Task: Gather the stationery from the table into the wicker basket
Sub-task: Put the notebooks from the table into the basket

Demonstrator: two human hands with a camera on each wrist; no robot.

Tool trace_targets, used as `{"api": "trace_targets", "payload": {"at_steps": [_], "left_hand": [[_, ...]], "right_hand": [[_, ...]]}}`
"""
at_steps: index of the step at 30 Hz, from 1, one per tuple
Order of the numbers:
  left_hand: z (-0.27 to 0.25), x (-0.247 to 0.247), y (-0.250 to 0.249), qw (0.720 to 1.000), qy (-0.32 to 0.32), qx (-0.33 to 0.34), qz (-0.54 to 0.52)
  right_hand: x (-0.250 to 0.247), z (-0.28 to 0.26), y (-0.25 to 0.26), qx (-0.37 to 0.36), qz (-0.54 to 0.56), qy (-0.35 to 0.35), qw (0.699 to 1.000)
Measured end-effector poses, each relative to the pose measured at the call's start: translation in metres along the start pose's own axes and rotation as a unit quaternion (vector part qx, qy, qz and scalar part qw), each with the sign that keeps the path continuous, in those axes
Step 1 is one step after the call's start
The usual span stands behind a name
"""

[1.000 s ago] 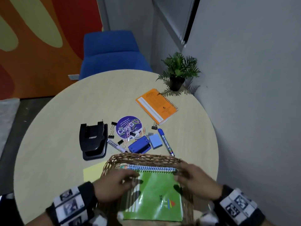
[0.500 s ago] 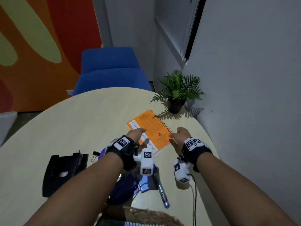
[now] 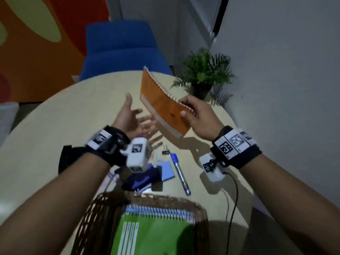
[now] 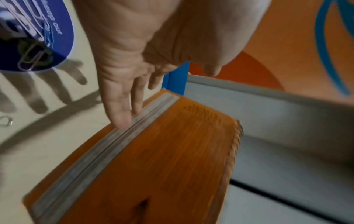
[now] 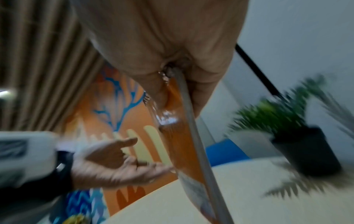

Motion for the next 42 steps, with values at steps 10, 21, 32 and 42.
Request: {"api": "trace_targets", "payload": {"at_steps": [10, 21, 32, 42], "left_hand": [[-0.154, -0.093, 0.111, 0.941, 0.034, 0.01, 0.337], [-0.145, -0.128, 0.187, 0.717, -0.082, 0.125, 0.681], [-0.157, -0.183, 0.156, 0.602, -0.204, 0.107, 0.765], [-0.161, -0.186, 0.152, 0.7, -0.109, 0.125, 0.695]], "right_hand": [[0.081, -0.246, 0.1, -0.208, -0.236, 0.226, 0.922], [0.163, -0.331, 0.048, 0.045, -0.37, 0.416, 0.829], [0.203, -0.303, 0.048, 0.059, -0.356, 0.402, 0.841], [0.18, -0.286, 0.033, 0.116, -0.357, 0.357, 0.855]]}}
Point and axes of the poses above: each hand's wrist, its own z-axis towards the middle knuckle, its own x-axis out of the palm, y = z × x, the point moved 9 cm from there along z, towards the middle knuckle, and after that the axes turned 11 degrees about -x, right-handed, at the moved point
